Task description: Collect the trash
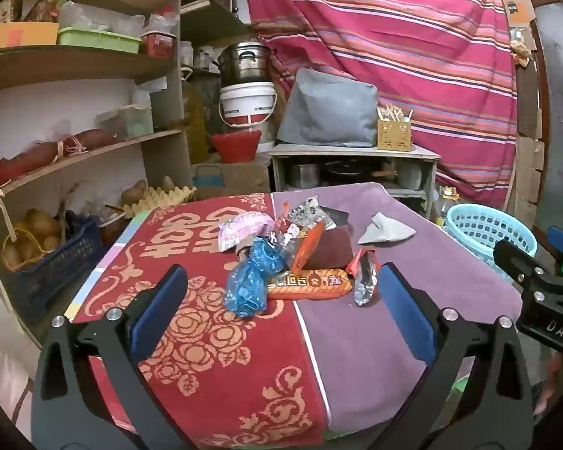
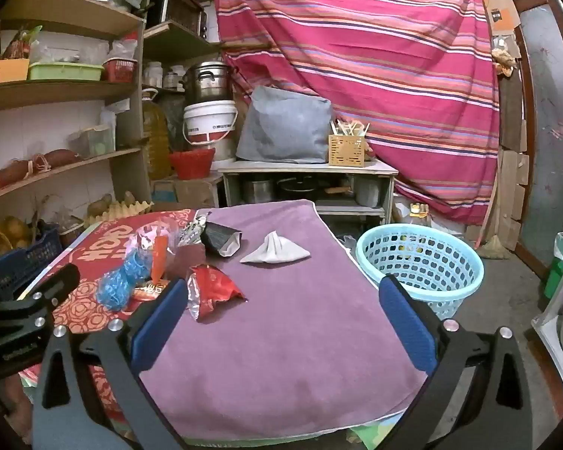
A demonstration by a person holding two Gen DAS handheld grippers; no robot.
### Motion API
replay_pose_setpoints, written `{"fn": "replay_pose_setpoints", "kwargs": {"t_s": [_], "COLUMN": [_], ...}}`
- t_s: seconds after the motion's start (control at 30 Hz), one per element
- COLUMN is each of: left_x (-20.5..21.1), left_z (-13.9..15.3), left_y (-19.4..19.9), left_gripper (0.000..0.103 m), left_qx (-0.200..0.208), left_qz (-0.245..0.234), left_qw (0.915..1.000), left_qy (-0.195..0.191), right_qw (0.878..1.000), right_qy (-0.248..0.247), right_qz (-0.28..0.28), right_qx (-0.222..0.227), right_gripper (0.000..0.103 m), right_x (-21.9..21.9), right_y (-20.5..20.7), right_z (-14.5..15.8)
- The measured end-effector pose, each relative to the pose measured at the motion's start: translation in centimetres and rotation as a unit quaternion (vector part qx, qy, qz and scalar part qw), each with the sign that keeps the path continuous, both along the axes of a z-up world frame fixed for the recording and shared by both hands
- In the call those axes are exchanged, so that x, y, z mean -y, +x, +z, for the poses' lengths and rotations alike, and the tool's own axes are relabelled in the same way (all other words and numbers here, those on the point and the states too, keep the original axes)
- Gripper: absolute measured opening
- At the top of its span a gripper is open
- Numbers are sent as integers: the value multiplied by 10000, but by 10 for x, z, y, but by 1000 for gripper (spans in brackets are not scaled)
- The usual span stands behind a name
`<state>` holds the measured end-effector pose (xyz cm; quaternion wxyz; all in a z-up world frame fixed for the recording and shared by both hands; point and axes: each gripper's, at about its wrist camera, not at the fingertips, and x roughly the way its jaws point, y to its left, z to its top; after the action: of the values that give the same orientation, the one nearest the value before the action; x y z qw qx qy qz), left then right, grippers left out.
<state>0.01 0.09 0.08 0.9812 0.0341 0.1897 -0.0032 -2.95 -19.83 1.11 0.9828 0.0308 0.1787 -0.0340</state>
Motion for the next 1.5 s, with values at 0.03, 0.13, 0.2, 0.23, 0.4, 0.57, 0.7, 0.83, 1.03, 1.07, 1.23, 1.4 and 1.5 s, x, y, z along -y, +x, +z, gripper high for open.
{"fn": "replay_pose_setpoints", "kwargs": {"t_s": [0.03,0.13,0.2,0.23,0.4,0.57,0.7,0.83,1.03,1.07,1.23,1.4,1.5], "left_x": [-1,-1,-9,-10,-17,-14,-16,-17,-18,-18,-18,-18,-18], "left_z": [0,0,2,2,6,2,1,2,1,1,1,1,1], "left_y": [1,4,3,4,1,2,2,1,1,1,1,1,1], "left_gripper": [98,98,98,98,98,98,98,98,98,98,98,98,98], "left_qx": [6,-6,72,69,86,65,67,62,59,63,58,62,60], "left_qz": [10,-5,45,44,73,127,146,139,137,146,146,147,144], "left_qw": [10000,10000,9999,9999,9998,9998,9998,9998,9998,9998,9998,9998,9998], "left_qy": [-18,-73,-97,-105,-139,-145,-154,-152,-162,-153,-153,-151,-153], "right_qw": [10000,10000,10000,10000,10000,10000,10000,9999,9998,9997,9997,9997,9996], "right_qy": [7,12,3,8,-3,-30,-44,-86,-185,-200,-219,-218,-224], "right_qz": [6,2,5,4,5,-7,3,-19,-48,-55,-65,-77,-107], "right_qx": [4,37,32,40,56,75,52,61,91,93,92,86,92], "right_gripper": [99,99,99,99,99,99,99,99,99,99,99,99,99], "right_x": [0,-1,-2,-2,-3,-4,-6,-6,-8,-8,-9,-6,-5], "right_y": [0,0,0,0,1,1,2,4,4,4,5,6,6], "right_z": [0,0,0,0,0,0,1,2,0,-1,-1,-1,-2]}}
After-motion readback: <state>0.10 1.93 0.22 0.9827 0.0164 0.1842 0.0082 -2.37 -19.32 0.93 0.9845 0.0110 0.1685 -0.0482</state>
